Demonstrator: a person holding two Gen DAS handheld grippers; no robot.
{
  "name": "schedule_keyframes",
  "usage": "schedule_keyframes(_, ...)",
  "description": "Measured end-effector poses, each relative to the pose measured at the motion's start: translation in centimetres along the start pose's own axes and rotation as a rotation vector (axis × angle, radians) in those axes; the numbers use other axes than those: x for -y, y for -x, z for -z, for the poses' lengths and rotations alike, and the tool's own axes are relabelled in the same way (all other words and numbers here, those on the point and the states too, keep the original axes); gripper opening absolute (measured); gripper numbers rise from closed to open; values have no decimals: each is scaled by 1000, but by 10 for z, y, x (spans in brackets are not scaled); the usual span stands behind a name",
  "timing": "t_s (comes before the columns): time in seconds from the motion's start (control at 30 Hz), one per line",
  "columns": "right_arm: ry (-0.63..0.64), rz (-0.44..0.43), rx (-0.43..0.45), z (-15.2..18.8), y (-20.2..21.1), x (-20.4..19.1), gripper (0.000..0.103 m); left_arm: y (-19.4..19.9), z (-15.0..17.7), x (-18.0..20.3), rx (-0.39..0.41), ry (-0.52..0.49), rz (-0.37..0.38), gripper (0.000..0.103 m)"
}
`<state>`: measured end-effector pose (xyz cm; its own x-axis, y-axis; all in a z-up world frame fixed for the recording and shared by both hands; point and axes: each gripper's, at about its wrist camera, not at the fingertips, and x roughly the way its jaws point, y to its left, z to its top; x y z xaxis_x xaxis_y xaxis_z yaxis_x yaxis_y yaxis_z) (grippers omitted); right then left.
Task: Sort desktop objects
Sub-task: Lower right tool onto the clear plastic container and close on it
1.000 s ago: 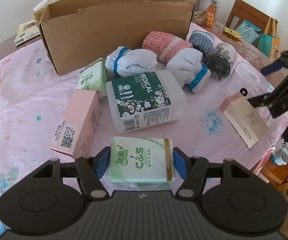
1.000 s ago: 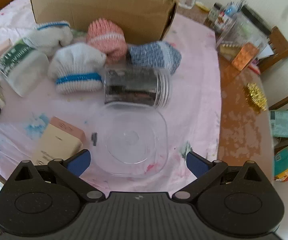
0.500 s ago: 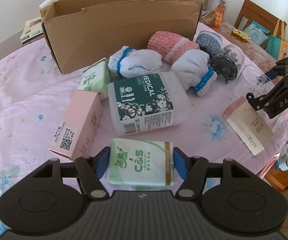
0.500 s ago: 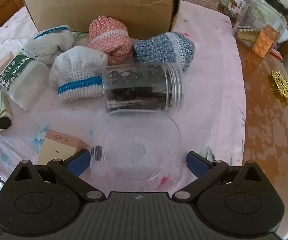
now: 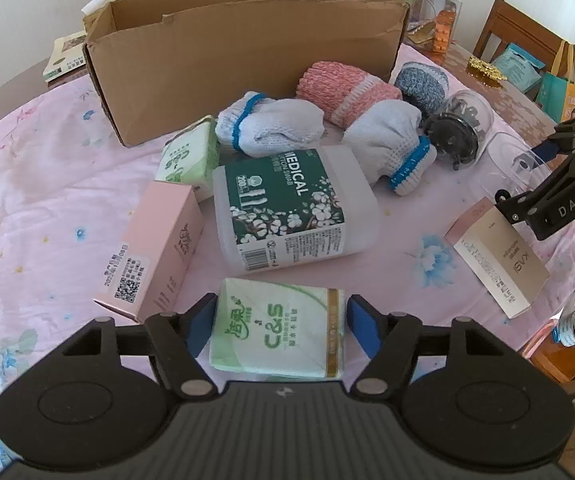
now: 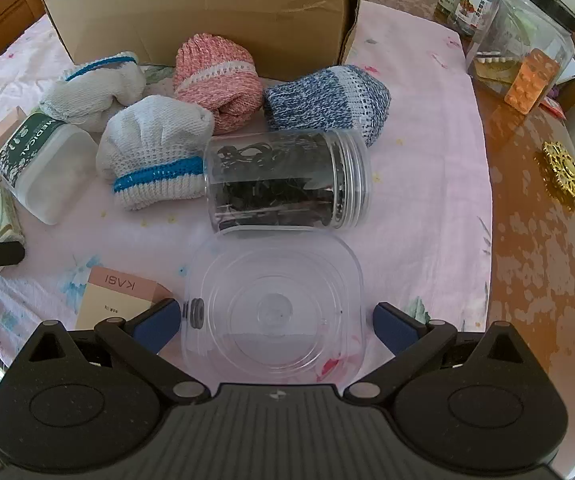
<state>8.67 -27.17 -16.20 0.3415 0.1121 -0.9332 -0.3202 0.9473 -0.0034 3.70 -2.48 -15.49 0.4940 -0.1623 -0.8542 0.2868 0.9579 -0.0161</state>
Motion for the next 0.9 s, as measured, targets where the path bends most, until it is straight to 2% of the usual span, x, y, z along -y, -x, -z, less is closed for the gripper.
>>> schedule_keyframes(0.9,-8,4,-3,-2,-2,-1,103,2,3,1,-7,16,-1,70)
